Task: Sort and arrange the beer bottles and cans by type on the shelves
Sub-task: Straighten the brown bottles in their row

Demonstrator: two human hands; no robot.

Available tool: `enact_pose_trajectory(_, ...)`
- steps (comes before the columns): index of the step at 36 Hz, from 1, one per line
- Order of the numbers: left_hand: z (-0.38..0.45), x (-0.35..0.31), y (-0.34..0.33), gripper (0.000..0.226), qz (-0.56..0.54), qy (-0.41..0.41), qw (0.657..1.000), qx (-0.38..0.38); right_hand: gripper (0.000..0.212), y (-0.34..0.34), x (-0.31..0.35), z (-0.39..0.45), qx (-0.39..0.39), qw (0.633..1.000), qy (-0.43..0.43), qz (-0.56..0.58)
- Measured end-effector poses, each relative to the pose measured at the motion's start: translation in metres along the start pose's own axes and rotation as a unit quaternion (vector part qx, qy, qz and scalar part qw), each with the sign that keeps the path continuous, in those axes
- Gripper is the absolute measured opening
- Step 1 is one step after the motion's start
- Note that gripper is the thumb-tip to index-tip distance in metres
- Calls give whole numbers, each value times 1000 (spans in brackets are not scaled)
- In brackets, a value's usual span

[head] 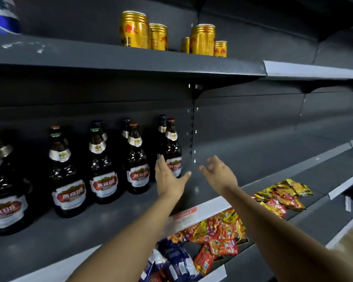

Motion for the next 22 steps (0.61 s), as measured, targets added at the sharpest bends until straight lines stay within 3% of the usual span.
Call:
enact_pose_trajectory(11,47,27,-29,108,28,40,997,-66,43,-23,29,82,28,999,11,20)
enact_pose_trajectory(22,65,42,-43,97,34,72,984,-157,54,-65,60,142,124,989,17,78)
Point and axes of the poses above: each hand's wrist, its own z-axis towards the middle knuckle, its own y-axis out of the back of the hand, x = y × z, the point moved 4 cm from there along z, towards the middle knuckle, and after that the axes turned 11 degrees about -y, right-handed, at the moved point
